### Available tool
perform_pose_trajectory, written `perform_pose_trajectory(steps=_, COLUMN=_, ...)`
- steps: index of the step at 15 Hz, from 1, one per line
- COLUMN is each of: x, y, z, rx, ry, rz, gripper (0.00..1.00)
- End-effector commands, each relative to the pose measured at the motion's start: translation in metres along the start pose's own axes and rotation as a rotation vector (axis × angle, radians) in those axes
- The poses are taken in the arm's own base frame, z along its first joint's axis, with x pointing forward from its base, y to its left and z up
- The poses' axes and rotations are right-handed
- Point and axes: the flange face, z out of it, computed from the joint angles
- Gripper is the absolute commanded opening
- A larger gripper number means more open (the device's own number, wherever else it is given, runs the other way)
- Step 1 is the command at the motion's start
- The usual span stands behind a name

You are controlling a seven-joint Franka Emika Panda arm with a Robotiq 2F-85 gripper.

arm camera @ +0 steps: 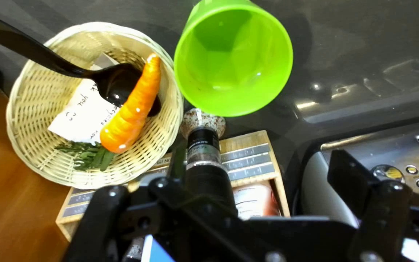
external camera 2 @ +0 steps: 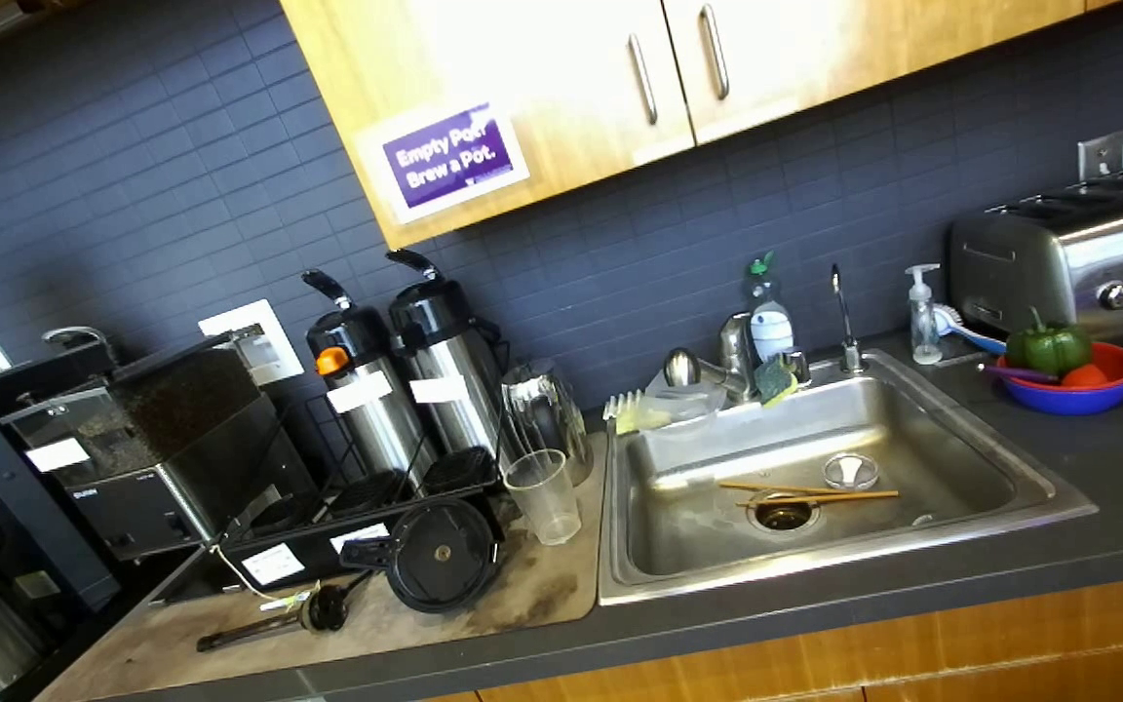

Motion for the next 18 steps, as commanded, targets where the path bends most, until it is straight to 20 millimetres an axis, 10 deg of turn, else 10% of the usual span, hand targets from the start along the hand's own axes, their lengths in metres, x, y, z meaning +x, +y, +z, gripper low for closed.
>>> perform_pose_trajectory(steps=1, x=0.024, y=0.002, z=-0.006, rx=-0.004, ry=-0.016, rz=0.051, gripper=1.00)
perform_pose_trajectory(steps=18, x=0.050, y=0.045, z=0.012, rx=-0.058, ry=0.005, rz=0.260, gripper=1.00)
